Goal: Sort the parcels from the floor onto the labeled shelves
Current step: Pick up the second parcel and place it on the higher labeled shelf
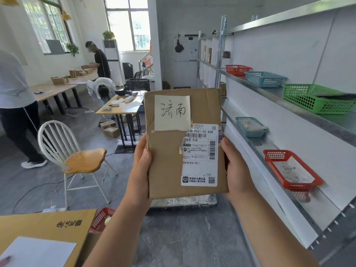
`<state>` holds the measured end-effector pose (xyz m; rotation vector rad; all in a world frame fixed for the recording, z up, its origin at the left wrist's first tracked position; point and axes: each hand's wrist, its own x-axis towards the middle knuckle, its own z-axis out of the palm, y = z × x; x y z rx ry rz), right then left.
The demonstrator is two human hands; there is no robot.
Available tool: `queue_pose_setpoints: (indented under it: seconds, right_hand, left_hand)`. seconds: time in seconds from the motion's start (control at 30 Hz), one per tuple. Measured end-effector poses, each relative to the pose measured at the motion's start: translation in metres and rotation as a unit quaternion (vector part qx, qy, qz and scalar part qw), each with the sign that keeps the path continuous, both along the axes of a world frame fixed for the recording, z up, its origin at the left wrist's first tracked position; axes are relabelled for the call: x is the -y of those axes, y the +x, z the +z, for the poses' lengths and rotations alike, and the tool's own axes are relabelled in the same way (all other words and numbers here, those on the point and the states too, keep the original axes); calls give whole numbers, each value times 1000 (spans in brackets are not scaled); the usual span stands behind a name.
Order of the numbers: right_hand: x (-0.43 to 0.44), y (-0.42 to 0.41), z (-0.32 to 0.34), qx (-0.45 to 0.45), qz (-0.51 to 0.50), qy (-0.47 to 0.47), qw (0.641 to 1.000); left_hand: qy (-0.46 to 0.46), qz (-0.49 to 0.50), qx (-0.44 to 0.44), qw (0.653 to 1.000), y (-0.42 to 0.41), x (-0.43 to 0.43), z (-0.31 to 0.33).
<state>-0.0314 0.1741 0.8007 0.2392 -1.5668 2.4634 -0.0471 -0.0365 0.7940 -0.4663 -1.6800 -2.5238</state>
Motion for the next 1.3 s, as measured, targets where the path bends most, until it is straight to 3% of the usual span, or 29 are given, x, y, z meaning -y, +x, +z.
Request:
queue_pose_setpoints:
  seconds: [0.5,0.77,0.93,1.3]
  right_hand:
    - [-5,1,-7,41,-19,-24,999]
    - [-8,4,7,94,5,-14,995]
    - [-4,8,12,102,5,-13,995]
    - [-2,43,12,98,-74,-46,991]
  left_hand:
    - [16,-18,26,999,0,-7,-2]
    - [6,-32,115,993,4,-7,16]
    - [6,-19,123,992,10,-8,21]
    - [2,-84,142,986,17,-21,21]
